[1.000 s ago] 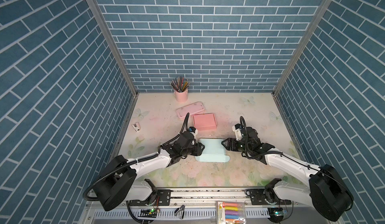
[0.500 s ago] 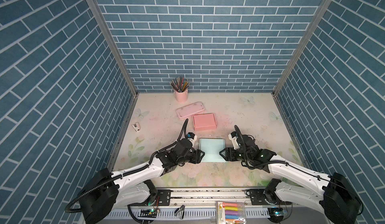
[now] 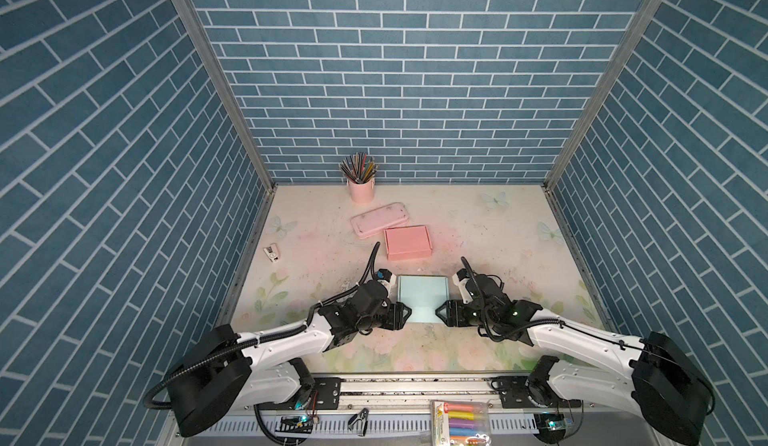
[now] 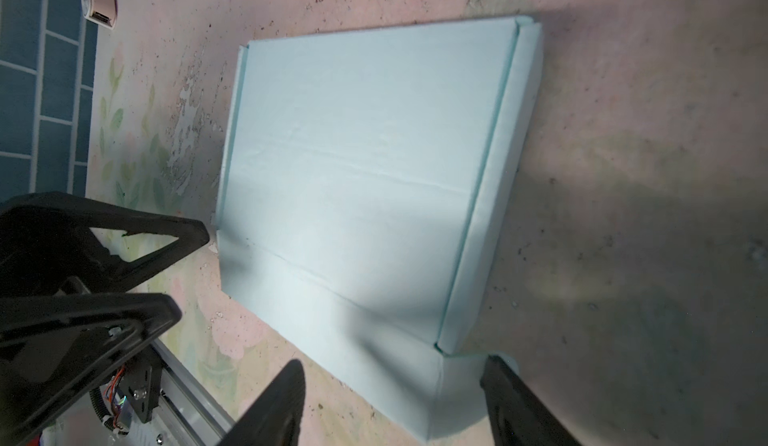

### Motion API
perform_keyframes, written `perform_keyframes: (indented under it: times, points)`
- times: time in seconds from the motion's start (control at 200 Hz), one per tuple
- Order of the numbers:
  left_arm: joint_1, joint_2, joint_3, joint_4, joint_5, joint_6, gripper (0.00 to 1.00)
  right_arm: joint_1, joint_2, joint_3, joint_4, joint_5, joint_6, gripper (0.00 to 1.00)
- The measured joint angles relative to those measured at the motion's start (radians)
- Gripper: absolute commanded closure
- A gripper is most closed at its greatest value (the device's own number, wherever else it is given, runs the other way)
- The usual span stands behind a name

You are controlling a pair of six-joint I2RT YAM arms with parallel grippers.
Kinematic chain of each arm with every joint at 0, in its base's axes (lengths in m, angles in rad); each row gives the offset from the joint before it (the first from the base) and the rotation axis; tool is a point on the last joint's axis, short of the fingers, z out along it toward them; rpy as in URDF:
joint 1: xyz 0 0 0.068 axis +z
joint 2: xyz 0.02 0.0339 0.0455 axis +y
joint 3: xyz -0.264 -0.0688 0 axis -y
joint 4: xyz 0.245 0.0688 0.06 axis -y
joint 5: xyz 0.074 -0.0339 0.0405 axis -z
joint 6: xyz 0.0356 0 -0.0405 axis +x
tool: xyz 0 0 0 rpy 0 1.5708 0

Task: Fold the paper box

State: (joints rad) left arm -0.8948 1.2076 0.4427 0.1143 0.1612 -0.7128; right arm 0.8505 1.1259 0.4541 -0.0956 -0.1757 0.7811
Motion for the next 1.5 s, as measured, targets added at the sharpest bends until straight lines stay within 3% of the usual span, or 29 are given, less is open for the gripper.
perform_keyframes:
  times: [1.095,1.5]
  points:
    - [-0.06,0.093,-0.005,0.055,-0.03,-0.036,0.48,0.051,0.074,-0.002,0.052,0.048,0.032,0.35]
    - [-0.074,0.082,-0.007,0.048,-0.035,-0.036,0.48,0.064,0.082,0.01,0.045,0.055,0.031,0.34]
